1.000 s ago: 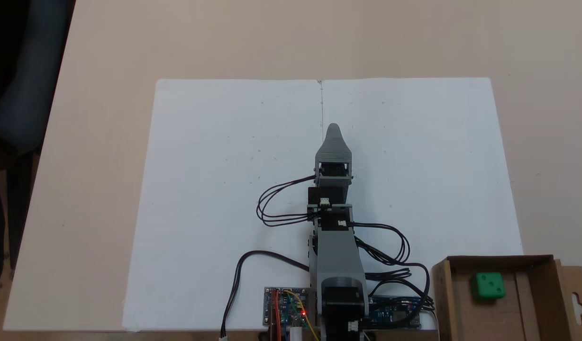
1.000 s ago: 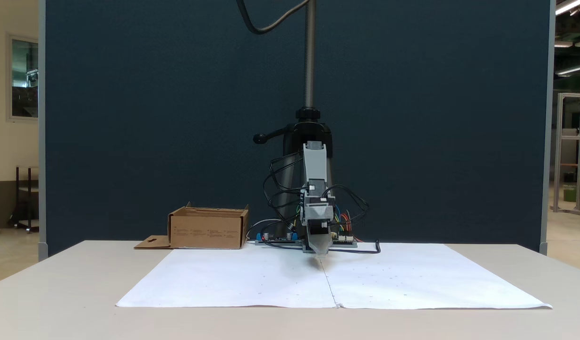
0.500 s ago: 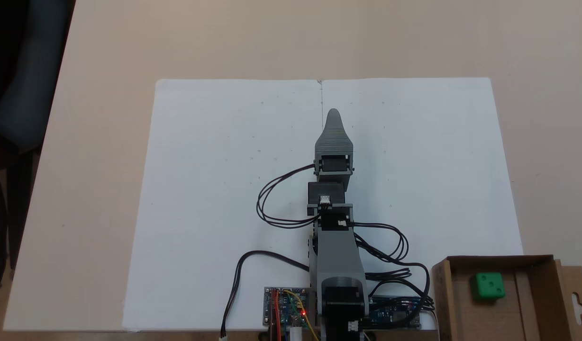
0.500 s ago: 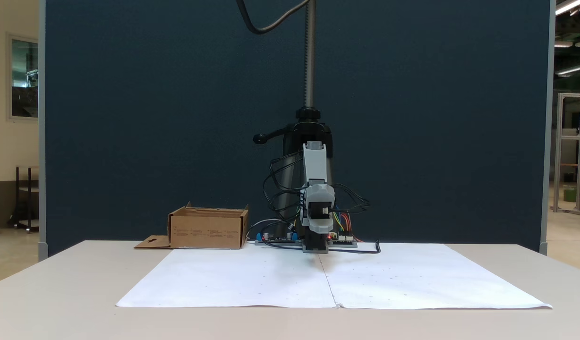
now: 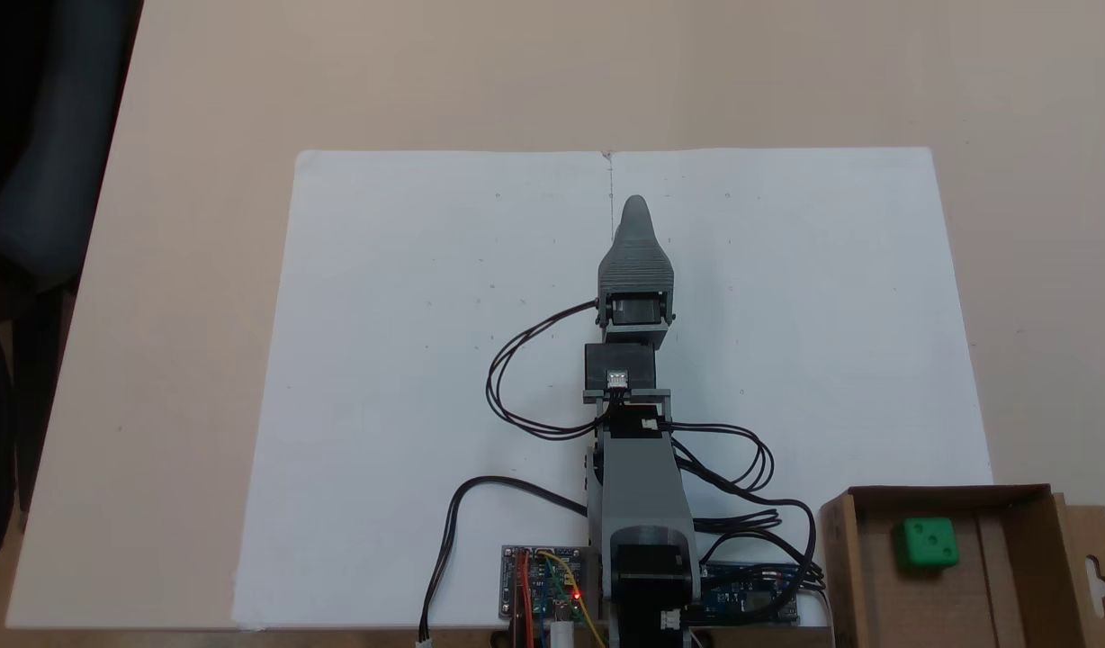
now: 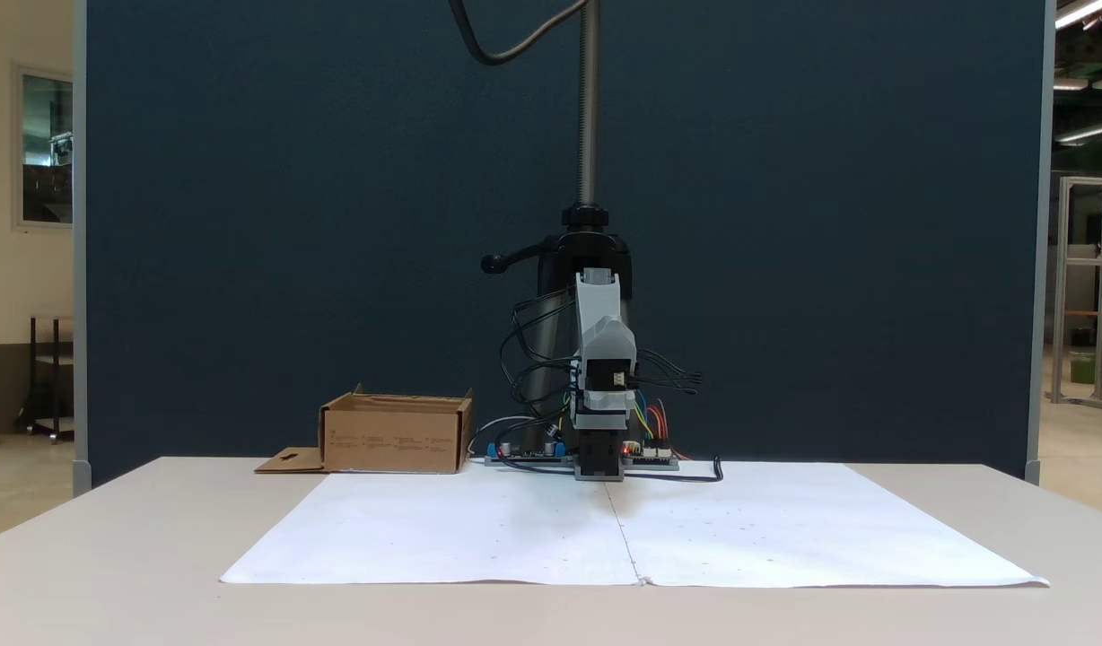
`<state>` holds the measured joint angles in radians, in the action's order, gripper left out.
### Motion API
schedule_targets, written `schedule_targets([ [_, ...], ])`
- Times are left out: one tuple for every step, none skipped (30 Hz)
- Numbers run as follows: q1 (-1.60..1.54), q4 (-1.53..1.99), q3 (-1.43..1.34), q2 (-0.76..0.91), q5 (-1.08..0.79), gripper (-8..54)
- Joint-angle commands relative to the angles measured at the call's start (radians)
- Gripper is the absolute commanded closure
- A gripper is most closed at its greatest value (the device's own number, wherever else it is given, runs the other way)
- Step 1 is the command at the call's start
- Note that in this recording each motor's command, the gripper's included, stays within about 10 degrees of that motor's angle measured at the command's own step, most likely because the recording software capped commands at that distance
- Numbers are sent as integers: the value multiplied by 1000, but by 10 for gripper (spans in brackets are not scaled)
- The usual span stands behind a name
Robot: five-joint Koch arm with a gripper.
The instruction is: Grasp a green dice and put it in the bin.
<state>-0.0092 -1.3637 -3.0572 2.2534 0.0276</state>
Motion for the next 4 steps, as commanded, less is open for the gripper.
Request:
schedule_targets([
  [-18, -132, -71, 112, -66, 4],
  [-18, -132, -71, 112, -66, 4],
  [-18, -132, -71, 112, -66, 4],
  [-18, -132, -71, 112, -66, 4],
])
